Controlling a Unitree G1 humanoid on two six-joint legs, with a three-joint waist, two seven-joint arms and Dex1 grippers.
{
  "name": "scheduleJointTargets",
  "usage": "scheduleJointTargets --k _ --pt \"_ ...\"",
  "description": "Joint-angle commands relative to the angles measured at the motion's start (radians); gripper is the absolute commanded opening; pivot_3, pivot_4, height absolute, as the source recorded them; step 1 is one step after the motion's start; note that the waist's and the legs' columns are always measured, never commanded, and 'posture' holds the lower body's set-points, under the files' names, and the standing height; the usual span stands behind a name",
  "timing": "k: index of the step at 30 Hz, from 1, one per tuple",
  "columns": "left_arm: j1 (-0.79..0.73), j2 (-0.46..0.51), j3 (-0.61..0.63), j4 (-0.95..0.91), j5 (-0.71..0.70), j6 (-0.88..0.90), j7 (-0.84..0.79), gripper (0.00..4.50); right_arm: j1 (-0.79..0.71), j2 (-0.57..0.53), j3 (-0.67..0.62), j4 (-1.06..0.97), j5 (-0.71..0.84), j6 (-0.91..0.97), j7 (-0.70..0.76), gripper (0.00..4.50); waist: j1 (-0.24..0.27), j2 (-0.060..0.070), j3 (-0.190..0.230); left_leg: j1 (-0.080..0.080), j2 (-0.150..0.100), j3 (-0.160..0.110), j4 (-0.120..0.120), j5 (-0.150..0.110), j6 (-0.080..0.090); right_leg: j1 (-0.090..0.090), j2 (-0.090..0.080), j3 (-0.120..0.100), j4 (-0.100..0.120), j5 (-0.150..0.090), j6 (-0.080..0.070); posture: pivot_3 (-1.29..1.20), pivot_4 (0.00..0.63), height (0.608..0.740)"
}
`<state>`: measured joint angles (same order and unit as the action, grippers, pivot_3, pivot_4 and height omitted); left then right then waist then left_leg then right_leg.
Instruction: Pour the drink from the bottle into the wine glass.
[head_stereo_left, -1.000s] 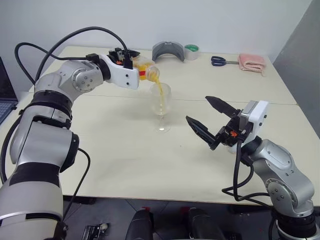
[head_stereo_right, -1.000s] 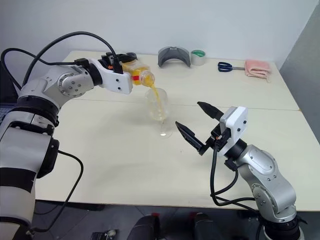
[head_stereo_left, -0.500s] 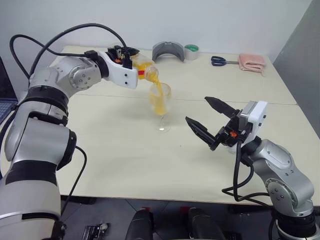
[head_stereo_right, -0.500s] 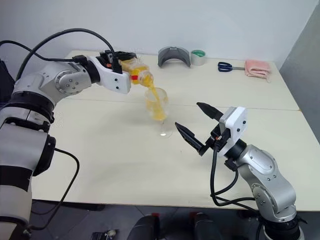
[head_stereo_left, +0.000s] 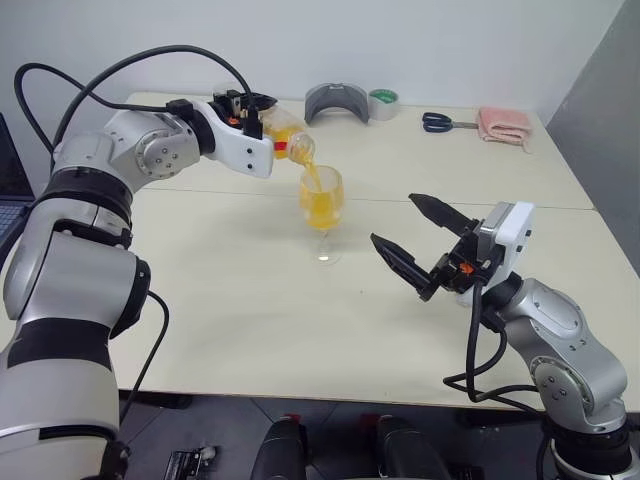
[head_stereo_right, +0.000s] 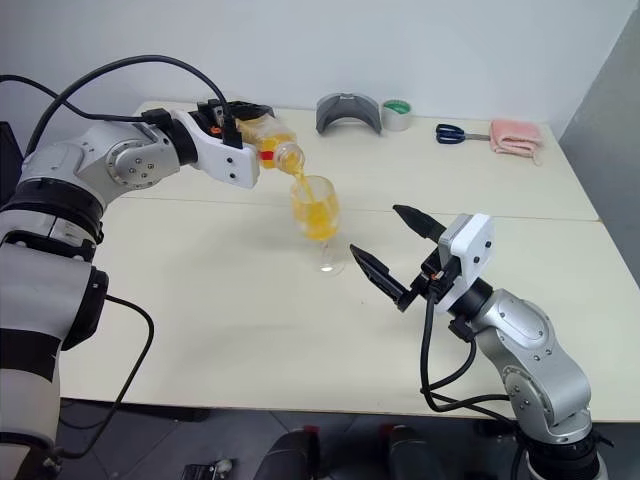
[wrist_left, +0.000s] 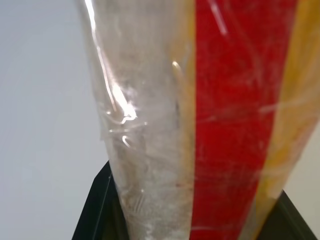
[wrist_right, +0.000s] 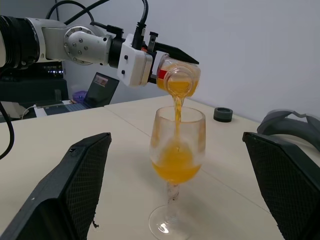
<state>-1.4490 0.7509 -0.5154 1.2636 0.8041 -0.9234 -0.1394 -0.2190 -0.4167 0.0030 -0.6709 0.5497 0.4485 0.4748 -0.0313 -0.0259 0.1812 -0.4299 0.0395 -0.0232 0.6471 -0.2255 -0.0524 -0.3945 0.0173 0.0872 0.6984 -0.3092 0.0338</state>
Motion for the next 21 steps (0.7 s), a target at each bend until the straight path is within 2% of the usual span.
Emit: scheduleJointTargets --k 1,4,8,21 --pt "-0.042 0.013 0.022 -0.006 -0.028 0.0 0.01 1.64 -0.019 0.001 -0.007 -0.018 0.005 -0.015 0.004 4.5 0.0 0.0 0.0 0.0 0.0 0.0 0.0 0.0 0.0 0.0 0.0 0.0 0.0 0.0 0.0 0.0 0.15 0.74" --pt "-0.032 0.002 0.034 -0.005 -0.049 -0.003 -0.003 1.64 -0.02 0.0 -0.009 -0.019 0.006 -0.011 0.003 4.5 0.0 0.0 0.0 0.0 0.0 0.0 0.0 0.0 0.0 0.0 0.0 0.0 0.0 0.0 0.0 0.0 0.15 0.74" --pt "-0.005 -0.041 0.118 0.001 -0.185 -0.004 -0.102 1.64 -0.029 0.0 -0.015 -0.018 0.012 -0.003 -0.005 4.5 0.001 0.0 0.0 0.0 0.0 0.0 0.0 0.0 0.0 0.0 0.0 0.0 0.0 0.0 0.0 0.0 0.15 0.74" --pt "0.09 -0.081 0.264 -0.068 -0.415 0.018 -0.312 1.64 -0.064 0.0 -0.027 -0.008 0.042 0.025 -0.014 4.5 -0.001 0.0 0.0 0.0 0.0 0.0 0.002 0.0 0.0 0.0 -0.001 0.0 0.002 0.0 0.0 0.0 0.15 0.74"
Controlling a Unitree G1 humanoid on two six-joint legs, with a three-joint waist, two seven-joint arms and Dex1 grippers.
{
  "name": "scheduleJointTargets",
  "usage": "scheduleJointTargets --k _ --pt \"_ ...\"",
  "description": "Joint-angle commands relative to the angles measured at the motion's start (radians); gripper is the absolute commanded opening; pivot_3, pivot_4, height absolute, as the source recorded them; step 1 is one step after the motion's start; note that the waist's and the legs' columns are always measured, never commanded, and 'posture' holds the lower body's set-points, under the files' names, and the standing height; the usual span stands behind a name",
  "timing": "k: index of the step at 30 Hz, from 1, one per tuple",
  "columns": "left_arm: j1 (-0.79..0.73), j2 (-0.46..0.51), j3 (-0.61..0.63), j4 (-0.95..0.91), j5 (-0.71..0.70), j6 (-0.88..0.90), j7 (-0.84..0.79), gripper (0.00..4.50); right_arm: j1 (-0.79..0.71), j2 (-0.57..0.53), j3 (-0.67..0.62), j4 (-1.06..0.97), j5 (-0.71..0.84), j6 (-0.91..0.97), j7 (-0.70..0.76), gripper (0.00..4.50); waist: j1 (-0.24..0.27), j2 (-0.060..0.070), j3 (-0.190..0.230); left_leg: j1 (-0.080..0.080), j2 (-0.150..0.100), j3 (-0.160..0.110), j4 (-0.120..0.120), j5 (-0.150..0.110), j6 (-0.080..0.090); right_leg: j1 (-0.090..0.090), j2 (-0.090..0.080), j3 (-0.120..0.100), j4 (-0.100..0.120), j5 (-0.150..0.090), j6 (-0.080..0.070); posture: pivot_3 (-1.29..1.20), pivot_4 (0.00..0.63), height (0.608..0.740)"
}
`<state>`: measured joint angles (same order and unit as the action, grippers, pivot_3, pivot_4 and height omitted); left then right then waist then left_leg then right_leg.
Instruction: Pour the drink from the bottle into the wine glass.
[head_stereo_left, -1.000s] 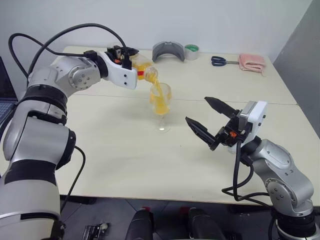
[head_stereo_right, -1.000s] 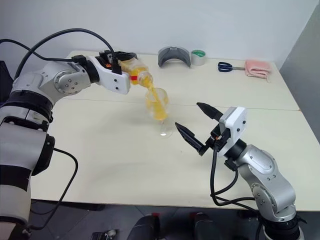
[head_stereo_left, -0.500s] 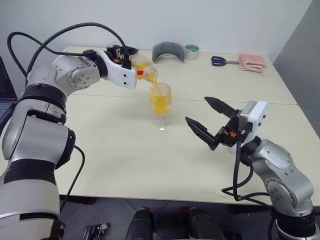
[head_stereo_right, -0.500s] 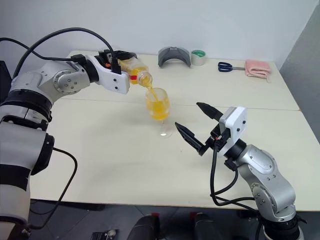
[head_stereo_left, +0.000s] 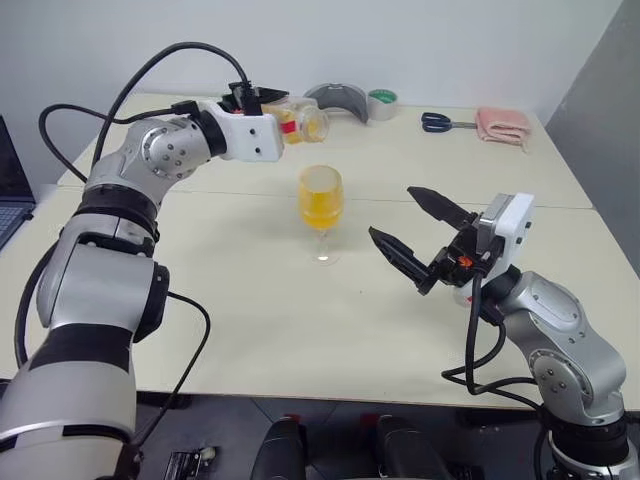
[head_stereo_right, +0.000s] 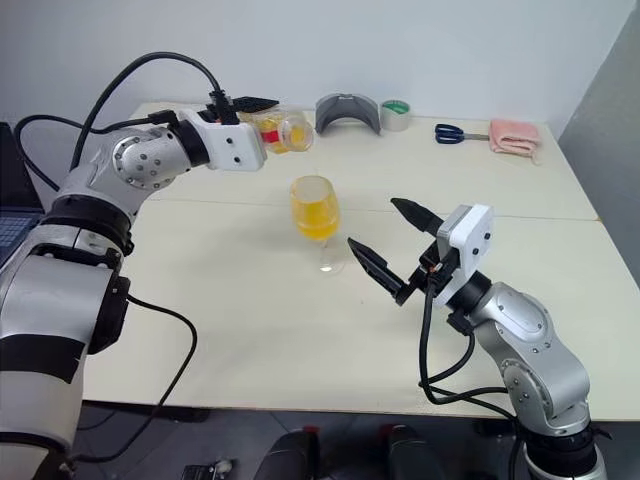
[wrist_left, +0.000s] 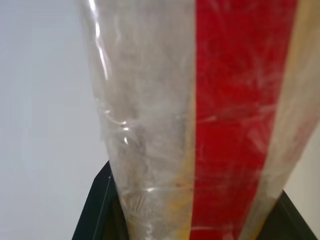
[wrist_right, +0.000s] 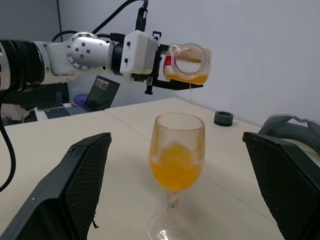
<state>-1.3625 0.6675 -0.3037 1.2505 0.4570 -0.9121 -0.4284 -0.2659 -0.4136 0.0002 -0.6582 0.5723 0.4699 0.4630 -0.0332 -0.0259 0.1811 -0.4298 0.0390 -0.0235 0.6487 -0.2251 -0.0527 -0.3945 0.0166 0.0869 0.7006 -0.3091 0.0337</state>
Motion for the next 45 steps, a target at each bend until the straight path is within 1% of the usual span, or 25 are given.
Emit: scheduleJointTargets --k 1,5,10,14,17,19,24,29,33,36,41,45 --pt "0.016 0.0 0.066 -0.064 -0.088 0.012 -0.035 1.64 -0.018 -0.005 -0.025 -0.02 0.023 0.007 -0.001 4.5 0.001 0.0 0.0 0.0 0.0 0.0 0.0 0.0 0.0 0.0 0.0 0.0 0.0 0.0 0.0 0.0 0.15 0.74" --pt "0.07 -0.021 0.142 -0.114 -0.197 0.086 -0.077 1.64 -0.024 -0.012 -0.027 -0.02 0.034 0.018 0.006 4.5 0.001 0.0 0.0 0.0 0.0 0.0 0.001 0.0 0.0 0.0 0.0 0.0 0.002 0.0 0.0 0.0 0.15 0.74" --pt "0.182 -0.08 0.288 -0.217 -0.371 0.322 -0.07 1.64 -0.006 -0.062 -0.043 -0.051 0.083 0.056 0.048 4.5 0.0 0.0 0.0 0.0 0.0 -0.001 0.009 0.0 0.0 0.0 0.0 0.0 0.009 0.0 0.0 0.0 0.15 0.74" --pt "0.32 -0.134 0.381 -0.345 -0.463 0.52 0.001 1.64 0.052 -0.159 -0.091 -0.089 0.155 0.087 0.124 4.5 -0.001 0.0 0.0 0.0 0.0 -0.001 0.013 0.0 0.0 0.0 0.0 0.0 0.013 0.0 0.0 0.0 0.15 0.74" --pt "0.449 -0.205 0.469 -0.456 -0.546 0.677 0.103 1.64 0.121 -0.242 -0.136 -0.12 0.224 0.107 0.195 4.5 0.0 0.0 0.0 0.0 0.001 -0.001 0.014 0.0 0.0 0.002 0.0 0.0 0.013 0.0 0.0 0.0 0.15 0.74" --pt "0.509 -0.239 0.497 -0.5 -0.575 0.736 0.135 1.64 0.157 -0.273 -0.158 -0.13 0.263 0.116 0.221 4.5 0.0 -0.001 -0.001 0.002 0.002 -0.002 0.015 0.0 0.0 0.004 0.0 -0.001 0.013 0.0 0.0 0.0 0.15 0.74" --pt "0.561 -0.273 0.557 -0.482 -0.639 0.749 0.138 1.64 0.198 -0.31 -0.167 -0.133 0.296 0.113 0.256 4.5 0.001 -0.002 -0.001 0.002 0.001 -0.002 0.015 0.0 0.0 0.005 0.001 -0.001 0.013 0.0 0.0 0.0 0.15 0.74" --pt "0.57 -0.295 0.577 -0.434 -0.676 0.718 0.085 1.64 0.171 -0.306 -0.154 -0.12 0.302 0.116 0.233 4.5 0.001 -0.003 -0.002 0.004 0.001 -0.002 0.015 0.0 0.0 0.007 0.001 -0.001 0.013 0.0 0.0 0.0 0.15 0.74" --pt "0.563 -0.306 0.601 -0.373 -0.698 0.702 0.073 1.64 0.163 -0.305 -0.152 -0.119 0.302 0.118 0.224 4.5 0.001 -0.003 -0.002 0.004 0.001 -0.002 0.015 0.0 0.0 0.007 0.001 -0.001 0.013 0.0 0.0 0.0 0.15 0.74" --pt "0.56 -0.303 0.605 -0.304 -0.69 0.666 0.078 1.64 0.162 -0.304 -0.151 -0.12 0.295 0.116 0.218 4.5 0.0 -0.003 -0.002 0.004 0.001 -0.002 0.015 0.0 0.0 0.006 0.001 0.0 0.013 0.0 0.0 0.0 0.15 0.74" --pt "0.563 -0.298 0.576 -0.217 -0.641 0.599 0.109 1.64 0.16 -0.297 -0.145 -0.123 0.291 0.114 0.203 4.5 0.0 -0.003 -0.002 0.005 0.001 -0.001 0.014 0.0 0.0 0.007 0.001 0.0 0.013 0.0 0.0 0.0 0.15 0.74" --pt "0.566 -0.3 0.576 -0.2 -0.639 0.592 0.097 3.02 0.162 -0.294 -0.145 -0.127 0.287 0.113 0.195 4.5 0.0 -0.003 -0.002 0.005 0.001 -0.001 0.014 0.0 0.0 0.007 0.002 0.0 0.013 0.0 0.0 0.0 0.15 0.74"
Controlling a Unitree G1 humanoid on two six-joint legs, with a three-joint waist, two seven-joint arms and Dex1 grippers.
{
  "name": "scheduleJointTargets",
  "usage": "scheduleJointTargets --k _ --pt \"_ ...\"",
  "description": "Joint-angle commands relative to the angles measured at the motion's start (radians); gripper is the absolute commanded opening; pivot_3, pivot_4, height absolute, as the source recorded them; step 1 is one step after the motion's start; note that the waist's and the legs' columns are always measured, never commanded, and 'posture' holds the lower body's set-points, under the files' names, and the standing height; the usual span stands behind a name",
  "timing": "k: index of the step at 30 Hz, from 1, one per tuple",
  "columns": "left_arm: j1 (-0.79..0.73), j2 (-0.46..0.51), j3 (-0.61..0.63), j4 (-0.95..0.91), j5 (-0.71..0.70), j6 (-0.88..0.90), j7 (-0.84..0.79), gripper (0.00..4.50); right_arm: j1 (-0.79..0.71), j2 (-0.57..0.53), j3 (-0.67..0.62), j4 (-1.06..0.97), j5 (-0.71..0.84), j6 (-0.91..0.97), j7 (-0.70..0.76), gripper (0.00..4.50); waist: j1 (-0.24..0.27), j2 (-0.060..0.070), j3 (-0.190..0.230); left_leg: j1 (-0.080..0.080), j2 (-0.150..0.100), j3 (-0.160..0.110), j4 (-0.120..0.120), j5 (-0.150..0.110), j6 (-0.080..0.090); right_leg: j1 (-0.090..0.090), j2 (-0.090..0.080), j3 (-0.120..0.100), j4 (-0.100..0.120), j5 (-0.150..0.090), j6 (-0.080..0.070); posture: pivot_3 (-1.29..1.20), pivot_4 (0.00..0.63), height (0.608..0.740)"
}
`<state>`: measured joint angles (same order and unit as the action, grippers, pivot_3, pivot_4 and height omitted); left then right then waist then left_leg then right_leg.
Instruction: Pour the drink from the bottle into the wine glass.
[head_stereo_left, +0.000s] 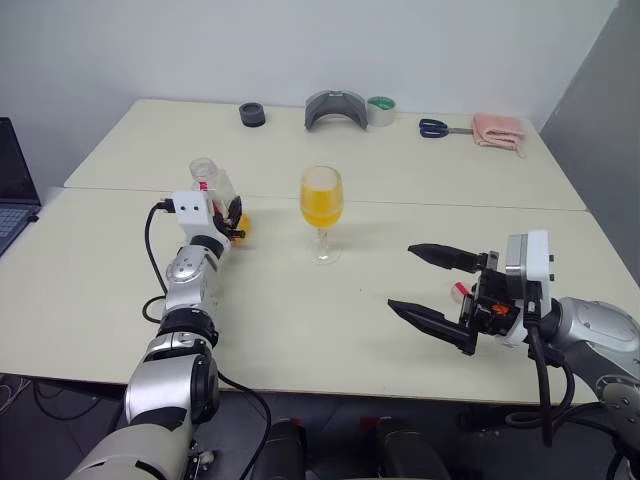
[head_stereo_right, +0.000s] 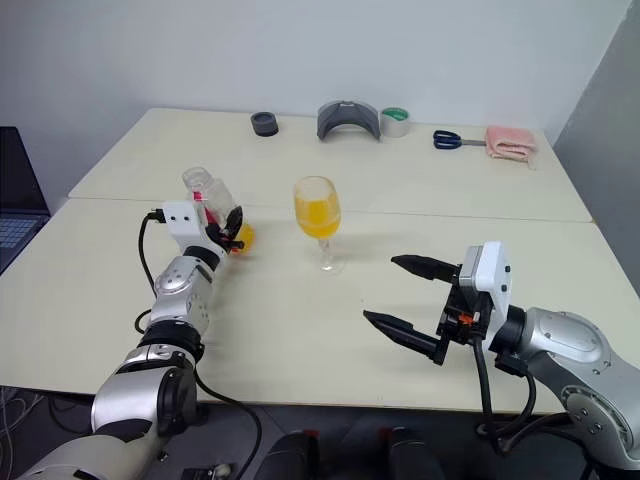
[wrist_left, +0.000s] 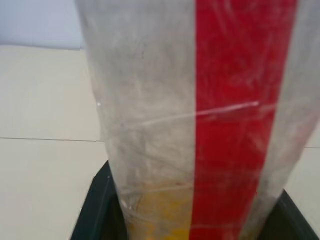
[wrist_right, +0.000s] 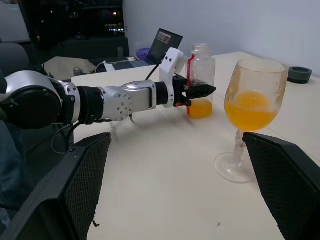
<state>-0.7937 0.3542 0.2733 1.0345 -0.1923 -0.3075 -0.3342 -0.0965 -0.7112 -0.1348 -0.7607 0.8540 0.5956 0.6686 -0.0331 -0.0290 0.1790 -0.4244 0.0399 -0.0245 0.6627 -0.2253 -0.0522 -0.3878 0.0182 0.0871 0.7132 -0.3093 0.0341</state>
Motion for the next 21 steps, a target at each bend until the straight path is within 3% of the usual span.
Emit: scheduleJointTargets --k 1,5,10,14,18,21 --pt "0.0 0.014 -0.005 0.014 0.014 -0.01 0.002 3.33 -0.006 0.005 -0.01 -0.025 0.005 -0.013 -0.012 4.5 -0.001 0.0 0.0 0.0 0.0 0.0 0.0 0.0 0.0 0.0 0.0 0.0 0.0 0.0 0.0 0.0 0.15 0.74" --pt "0.047 0.009 -0.02 -0.04 0.027 0.015 0.001 4.48 0.016 0.008 -0.017 -0.034 0.0 -0.017 -0.019 4.5 0.0 0.0 0.0 0.0 0.0 0.0 0.0 0.0 0.0 0.0 0.0 0.0 0.0 0.0 0.0 0.0 0.15 0.74" --pt "0.202 -0.004 -0.022 -0.264 0.019 0.123 0.051 4.48 0.078 0.01 -0.048 -0.052 -0.004 -0.022 -0.041 4.5 -0.003 0.0 0.0 0.001 0.001 0.001 -0.001 0.0 0.0 0.0 0.0 0.002 0.0 0.0 0.0 0.0 0.15 0.74" --pt "0.457 -0.026 -0.036 -0.657 0.0 0.306 0.085 4.48 0.197 0.033 -0.107 -0.07 -0.006 -0.008 -0.115 4.5 -0.004 0.0 -0.001 0.003 0.005 0.002 -0.002 0.0 0.0 0.002 0.0 0.003 0.0 0.0 0.0 0.0 0.15 0.74" --pt "0.675 -0.063 -0.053 -1.013 0.004 0.528 0.163 4.48 0.345 0.133 -0.134 -0.102 -0.068 -0.009 -0.29 4.5 -0.003 0.0 -0.003 0.007 0.006 0.002 -0.003 0.0 0.0 0.004 -0.001 0.004 -0.001 -0.001 0.001 0.0 0.15 0.74" --pt "0.794 -0.107 -0.101 -1.248 0.012 0.655 0.207 4.48 0.392 0.224 -0.08 -0.09 -0.251 -0.013 -0.475 4.5 -0.003 0.0 -0.004 0.01 0.006 0.003 -0.003 0.0 0.0 0.007 -0.001 0.006 -0.002 -0.005 0.007 0.0 0.15 0.74"
